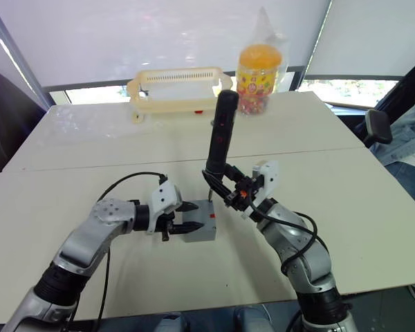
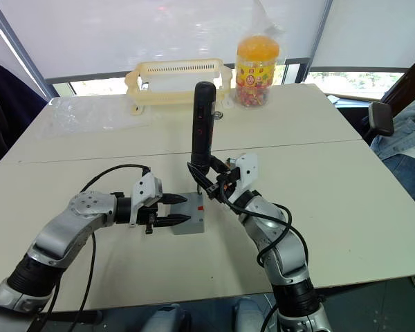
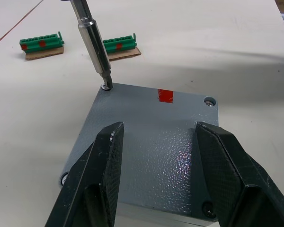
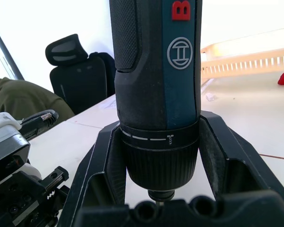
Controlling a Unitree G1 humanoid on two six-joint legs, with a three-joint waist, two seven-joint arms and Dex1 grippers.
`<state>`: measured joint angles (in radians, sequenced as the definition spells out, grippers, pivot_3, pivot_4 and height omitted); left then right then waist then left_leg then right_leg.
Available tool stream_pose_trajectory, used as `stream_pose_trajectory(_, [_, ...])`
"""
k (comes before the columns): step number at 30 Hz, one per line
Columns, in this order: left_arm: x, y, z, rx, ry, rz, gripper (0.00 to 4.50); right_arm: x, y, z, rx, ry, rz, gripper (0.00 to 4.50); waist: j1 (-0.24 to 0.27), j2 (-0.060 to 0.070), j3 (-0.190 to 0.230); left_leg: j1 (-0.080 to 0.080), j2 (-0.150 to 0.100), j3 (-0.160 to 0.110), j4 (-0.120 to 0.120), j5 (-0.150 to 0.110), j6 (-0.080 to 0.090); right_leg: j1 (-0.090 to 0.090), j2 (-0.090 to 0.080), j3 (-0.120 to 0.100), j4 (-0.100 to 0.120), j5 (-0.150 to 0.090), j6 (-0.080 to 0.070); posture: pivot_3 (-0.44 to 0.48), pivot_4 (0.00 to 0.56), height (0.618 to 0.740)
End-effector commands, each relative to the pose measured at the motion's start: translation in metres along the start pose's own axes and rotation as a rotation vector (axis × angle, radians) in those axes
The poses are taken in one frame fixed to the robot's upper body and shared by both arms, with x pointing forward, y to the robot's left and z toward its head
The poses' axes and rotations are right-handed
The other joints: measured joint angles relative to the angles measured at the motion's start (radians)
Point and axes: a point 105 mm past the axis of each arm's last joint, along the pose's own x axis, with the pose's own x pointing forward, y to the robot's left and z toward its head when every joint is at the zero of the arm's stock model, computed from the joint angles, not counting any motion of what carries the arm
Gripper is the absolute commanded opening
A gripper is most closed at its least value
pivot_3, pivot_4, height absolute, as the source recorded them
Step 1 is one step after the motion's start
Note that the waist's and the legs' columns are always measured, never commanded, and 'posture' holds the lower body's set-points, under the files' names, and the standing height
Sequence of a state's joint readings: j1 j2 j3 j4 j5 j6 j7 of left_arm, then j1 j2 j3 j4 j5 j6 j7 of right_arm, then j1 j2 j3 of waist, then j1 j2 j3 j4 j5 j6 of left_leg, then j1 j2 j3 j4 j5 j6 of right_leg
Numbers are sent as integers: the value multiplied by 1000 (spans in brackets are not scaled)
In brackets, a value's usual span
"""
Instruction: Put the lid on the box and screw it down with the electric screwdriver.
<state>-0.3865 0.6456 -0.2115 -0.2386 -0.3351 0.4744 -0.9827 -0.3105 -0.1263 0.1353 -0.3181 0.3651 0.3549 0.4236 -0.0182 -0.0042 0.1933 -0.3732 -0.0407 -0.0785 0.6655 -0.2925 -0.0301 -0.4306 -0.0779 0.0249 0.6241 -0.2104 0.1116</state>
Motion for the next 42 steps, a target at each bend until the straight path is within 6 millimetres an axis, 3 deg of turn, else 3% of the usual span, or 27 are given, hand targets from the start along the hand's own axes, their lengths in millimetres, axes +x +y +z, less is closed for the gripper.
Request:
stream_pose_trajectory(1, [-3, 0, -17, -43, 64, 20, 2428, 4, 5, 24, -47, -100, 26, 1743, 0, 0, 0, 0, 0, 0, 0, 0, 0, 0, 0, 0, 0, 0, 0, 0, 150, 740])
stream_pose_trajectory(14, [-3, 0, -17, -42, 63, 21, 2428, 4, -3, 16, -75, -84, 11, 1743, 0, 0, 0, 0, 0, 0, 0, 0, 0, 0, 0, 0, 0, 0, 0, 0, 150, 740])
stream_pose_trajectory(27, [-4, 0, -19, -48, 70, 21, 2428, 7, 3, 39, -41, -152, 19, 1743, 0, 0, 0, 0, 0, 0, 0, 0, 0, 0, 0, 0, 0, 0, 0, 0, 150, 740])
stream_pose_trajectory(42, [-5, 0, -21, -48, 75, 23, 2428, 2, 4, 29, -40, -111, 26, 1743, 0, 0, 0, 0, 0, 0, 0, 0, 0, 0, 0, 0, -1, 0, 0, 0, 150, 740])
